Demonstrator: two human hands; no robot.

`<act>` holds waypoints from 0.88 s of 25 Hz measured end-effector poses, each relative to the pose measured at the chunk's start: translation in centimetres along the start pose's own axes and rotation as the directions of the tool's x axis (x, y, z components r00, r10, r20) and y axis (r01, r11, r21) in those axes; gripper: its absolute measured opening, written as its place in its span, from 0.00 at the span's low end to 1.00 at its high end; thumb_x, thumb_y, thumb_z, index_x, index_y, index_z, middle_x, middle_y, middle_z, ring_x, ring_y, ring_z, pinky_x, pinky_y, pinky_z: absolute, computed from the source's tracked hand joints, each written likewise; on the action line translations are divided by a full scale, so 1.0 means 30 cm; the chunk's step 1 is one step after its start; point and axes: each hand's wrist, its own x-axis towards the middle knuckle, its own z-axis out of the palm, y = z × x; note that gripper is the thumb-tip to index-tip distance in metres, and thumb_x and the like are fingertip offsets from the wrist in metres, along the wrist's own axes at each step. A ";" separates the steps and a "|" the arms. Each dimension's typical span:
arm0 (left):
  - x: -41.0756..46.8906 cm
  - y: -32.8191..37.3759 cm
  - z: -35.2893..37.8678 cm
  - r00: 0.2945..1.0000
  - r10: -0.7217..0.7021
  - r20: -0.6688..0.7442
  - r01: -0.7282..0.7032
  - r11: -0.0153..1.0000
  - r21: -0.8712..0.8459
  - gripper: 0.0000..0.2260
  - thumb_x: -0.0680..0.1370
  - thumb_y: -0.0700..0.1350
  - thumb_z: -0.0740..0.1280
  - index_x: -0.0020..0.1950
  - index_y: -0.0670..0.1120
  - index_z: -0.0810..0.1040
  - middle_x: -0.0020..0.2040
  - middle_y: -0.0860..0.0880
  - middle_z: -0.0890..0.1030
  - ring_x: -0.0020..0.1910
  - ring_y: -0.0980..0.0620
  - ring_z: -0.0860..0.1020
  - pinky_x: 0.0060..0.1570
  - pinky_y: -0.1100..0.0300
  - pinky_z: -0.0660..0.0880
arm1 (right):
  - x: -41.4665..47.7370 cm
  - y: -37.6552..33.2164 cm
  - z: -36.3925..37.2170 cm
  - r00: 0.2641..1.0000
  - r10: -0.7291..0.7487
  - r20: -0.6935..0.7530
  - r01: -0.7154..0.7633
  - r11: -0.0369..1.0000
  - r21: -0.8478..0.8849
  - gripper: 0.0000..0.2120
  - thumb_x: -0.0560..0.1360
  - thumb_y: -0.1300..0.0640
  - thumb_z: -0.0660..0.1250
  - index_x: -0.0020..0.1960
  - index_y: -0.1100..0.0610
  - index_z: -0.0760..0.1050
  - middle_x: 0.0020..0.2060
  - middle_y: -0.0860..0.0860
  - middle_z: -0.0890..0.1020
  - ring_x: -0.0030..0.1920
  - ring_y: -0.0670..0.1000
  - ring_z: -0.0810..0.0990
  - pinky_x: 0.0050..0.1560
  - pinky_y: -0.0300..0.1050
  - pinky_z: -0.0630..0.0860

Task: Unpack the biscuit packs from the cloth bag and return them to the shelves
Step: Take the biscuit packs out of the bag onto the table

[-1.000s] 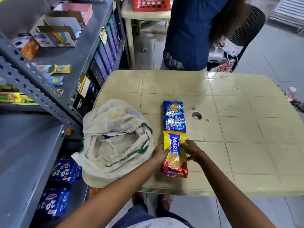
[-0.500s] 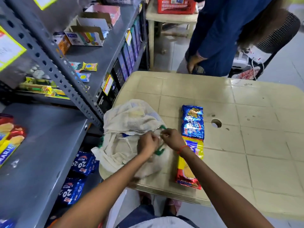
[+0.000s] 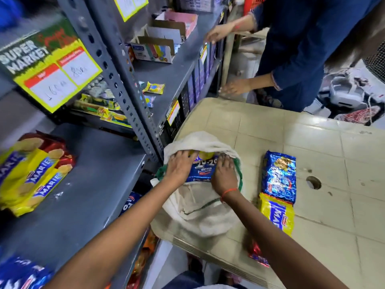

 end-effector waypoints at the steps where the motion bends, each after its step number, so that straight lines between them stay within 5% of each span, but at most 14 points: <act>1: 0.038 -0.021 -0.029 0.999 0.006 -0.032 -0.006 1.000 -0.001 0.31 0.76 0.37 0.63 0.75 0.52 0.57 0.71 0.42 0.67 0.68 0.40 0.68 0.65 0.46 0.69 | 0.029 -0.001 -0.019 1.000 -0.001 -0.029 0.002 1.000 0.007 0.31 0.76 0.61 0.55 0.76 0.67 0.49 0.76 0.64 0.55 0.76 0.61 0.54 0.76 0.52 0.50; 5: 0.167 -0.122 -0.110 0.999 -0.040 0.033 0.042 0.998 -0.047 0.27 0.77 0.36 0.60 0.75 0.50 0.61 0.70 0.42 0.69 0.68 0.40 0.69 0.66 0.45 0.68 | 0.164 -0.020 -0.089 0.998 -0.057 0.021 0.056 0.997 0.045 0.29 0.77 0.60 0.57 0.75 0.66 0.53 0.74 0.62 0.59 0.74 0.61 0.59 0.74 0.50 0.55; 9: 0.231 -0.143 -0.099 0.984 -0.040 0.175 0.079 0.970 -0.228 0.25 0.78 0.51 0.62 0.75 0.51 0.62 0.73 0.42 0.68 0.70 0.40 0.68 0.69 0.47 0.67 | 0.257 -0.066 -0.122 0.994 0.102 0.047 -0.112 0.951 0.289 0.27 0.76 0.48 0.63 0.69 0.65 0.66 0.66 0.65 0.70 0.67 0.62 0.69 0.67 0.49 0.66; 11: 0.227 -0.130 -0.077 0.969 -0.004 0.248 0.055 0.978 -0.199 0.32 0.75 0.55 0.67 0.76 0.52 0.59 0.74 0.43 0.66 0.71 0.40 0.66 0.69 0.47 0.66 | 0.303 -0.075 -0.119 0.964 0.226 0.141 -0.264 0.882 0.390 0.29 0.76 0.44 0.63 0.67 0.66 0.70 0.65 0.66 0.73 0.67 0.62 0.71 0.67 0.50 0.67; 15: 0.225 -0.133 -0.060 0.966 0.004 0.260 0.052 0.977 -0.207 0.41 0.69 0.46 0.75 0.76 0.52 0.57 0.73 0.45 0.67 0.71 0.42 0.66 0.69 0.50 0.67 | 0.347 -0.086 -0.094 0.869 0.393 0.299 -0.493 0.651 0.577 0.35 0.71 0.40 0.68 0.64 0.68 0.72 0.62 0.65 0.78 0.64 0.62 0.74 0.63 0.52 0.72; 22: 0.209 -0.189 -0.083 0.951 0.069 0.300 0.036 0.943 -0.330 0.38 0.71 0.33 0.67 0.77 0.49 0.56 0.76 0.44 0.62 0.74 0.45 0.62 0.71 0.59 0.62 | 0.317 -0.183 -0.061 0.772 0.569 0.281 -0.531 0.336 0.778 0.32 0.67 0.54 0.76 0.66 0.59 0.67 0.67 0.64 0.64 0.63 0.66 0.72 0.68 0.54 0.69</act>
